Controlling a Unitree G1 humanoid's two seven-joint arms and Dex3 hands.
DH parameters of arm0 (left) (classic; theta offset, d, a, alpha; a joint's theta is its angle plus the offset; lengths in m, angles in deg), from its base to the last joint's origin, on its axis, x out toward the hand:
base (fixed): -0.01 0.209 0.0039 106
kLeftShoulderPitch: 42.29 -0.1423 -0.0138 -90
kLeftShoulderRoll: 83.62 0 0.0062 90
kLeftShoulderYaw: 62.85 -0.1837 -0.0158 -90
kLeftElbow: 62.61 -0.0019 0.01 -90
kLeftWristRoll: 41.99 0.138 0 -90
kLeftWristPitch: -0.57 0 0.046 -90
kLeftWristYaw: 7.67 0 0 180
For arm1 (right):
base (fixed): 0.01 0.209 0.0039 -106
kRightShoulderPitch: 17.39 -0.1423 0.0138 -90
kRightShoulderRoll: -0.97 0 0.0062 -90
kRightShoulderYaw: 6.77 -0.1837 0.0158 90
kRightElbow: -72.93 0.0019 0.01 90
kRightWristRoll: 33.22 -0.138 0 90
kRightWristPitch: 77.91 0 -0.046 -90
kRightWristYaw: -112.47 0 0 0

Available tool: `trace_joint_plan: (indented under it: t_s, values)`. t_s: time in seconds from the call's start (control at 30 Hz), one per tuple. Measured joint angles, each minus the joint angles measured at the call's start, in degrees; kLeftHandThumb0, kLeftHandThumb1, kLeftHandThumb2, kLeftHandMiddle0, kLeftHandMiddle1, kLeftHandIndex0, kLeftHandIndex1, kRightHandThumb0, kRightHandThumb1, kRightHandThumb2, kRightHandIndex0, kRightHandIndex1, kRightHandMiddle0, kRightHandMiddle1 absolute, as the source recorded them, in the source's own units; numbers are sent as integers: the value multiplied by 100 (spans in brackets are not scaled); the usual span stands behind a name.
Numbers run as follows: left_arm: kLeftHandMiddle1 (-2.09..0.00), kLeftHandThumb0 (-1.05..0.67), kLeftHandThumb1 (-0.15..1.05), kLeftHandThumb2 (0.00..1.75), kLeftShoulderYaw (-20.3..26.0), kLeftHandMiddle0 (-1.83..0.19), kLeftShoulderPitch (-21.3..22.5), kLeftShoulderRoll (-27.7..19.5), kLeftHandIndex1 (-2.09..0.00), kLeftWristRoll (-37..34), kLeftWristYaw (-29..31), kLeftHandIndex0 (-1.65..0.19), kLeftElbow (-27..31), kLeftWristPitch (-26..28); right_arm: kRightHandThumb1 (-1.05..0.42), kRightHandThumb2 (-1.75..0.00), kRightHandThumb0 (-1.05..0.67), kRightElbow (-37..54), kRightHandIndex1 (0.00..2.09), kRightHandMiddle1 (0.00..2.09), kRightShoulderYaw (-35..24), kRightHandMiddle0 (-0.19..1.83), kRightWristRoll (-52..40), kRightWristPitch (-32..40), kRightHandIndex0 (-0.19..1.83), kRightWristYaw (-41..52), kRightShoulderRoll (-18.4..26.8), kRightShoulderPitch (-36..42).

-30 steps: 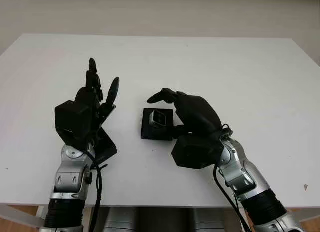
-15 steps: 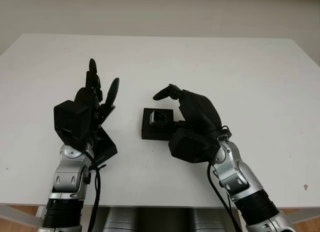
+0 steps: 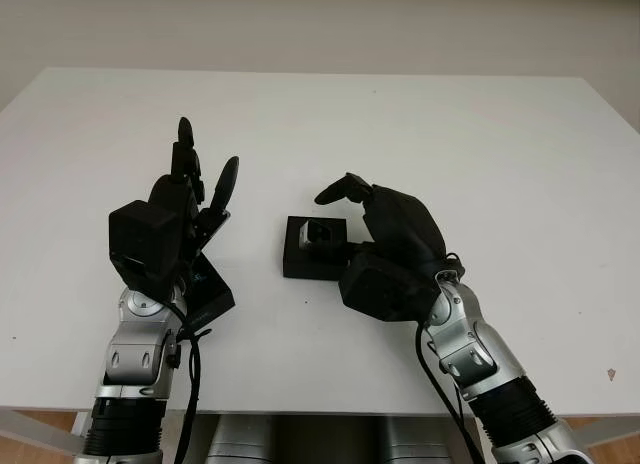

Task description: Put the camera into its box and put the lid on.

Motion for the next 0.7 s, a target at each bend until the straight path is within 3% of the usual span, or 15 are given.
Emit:
trace_joint_plan:
  t_s: [0.7]
  values:
    - [0,-77,105,41,1,19,0,1,0,-116,29,19,2,40,-88,-5,-65,185,18,93,13,36,-15,32,35,290,99,144]
